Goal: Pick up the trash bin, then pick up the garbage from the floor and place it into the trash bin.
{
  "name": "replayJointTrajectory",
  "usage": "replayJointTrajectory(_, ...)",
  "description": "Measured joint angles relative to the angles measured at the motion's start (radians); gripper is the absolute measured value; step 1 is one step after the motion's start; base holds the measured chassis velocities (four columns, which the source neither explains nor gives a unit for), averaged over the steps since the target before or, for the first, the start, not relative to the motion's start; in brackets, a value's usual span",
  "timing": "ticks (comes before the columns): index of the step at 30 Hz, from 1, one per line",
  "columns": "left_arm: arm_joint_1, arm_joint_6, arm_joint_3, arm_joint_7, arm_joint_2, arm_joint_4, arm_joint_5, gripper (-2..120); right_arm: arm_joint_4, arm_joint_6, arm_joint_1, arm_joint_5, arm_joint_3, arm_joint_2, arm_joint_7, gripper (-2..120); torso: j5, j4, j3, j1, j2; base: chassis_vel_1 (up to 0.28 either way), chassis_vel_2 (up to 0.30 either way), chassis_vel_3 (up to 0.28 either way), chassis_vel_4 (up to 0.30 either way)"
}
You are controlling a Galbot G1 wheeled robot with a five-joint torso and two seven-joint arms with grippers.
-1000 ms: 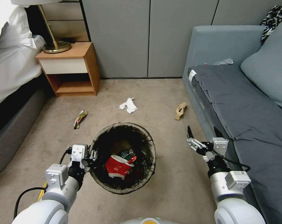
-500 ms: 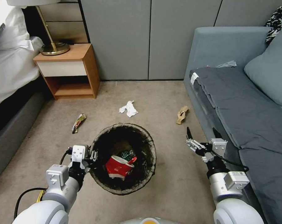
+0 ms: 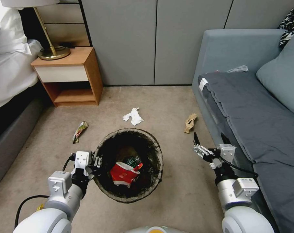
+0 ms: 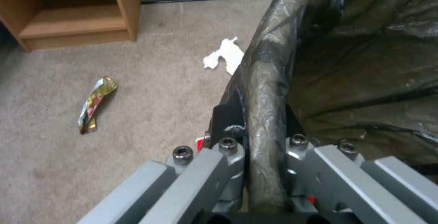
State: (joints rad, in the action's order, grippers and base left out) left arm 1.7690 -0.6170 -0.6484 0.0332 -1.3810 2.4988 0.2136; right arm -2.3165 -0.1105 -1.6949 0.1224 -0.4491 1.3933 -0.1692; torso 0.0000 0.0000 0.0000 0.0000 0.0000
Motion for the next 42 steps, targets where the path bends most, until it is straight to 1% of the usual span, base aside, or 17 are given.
replayJointTrajectory(14,-0.003,0.001,-0.005,0.001,0.000,-0.003,0.002,1,0.003,0.000,0.002,0.000,0.000,0.003,0.001,100,0.0000,0.0001,0.000,0.000,0.000,-0.064,0.066,0.065,-0.071)
replayJointTrajectory(42,-0.012,0.002,-0.006,0.004,0.002,-0.014,0.004,1,0.013,0.000,0.007,0.001,0.000,0.006,0.003,100,0.0000,0.0000,0.000,0.000,0.000,-0.094,0.090,0.090,-0.086)
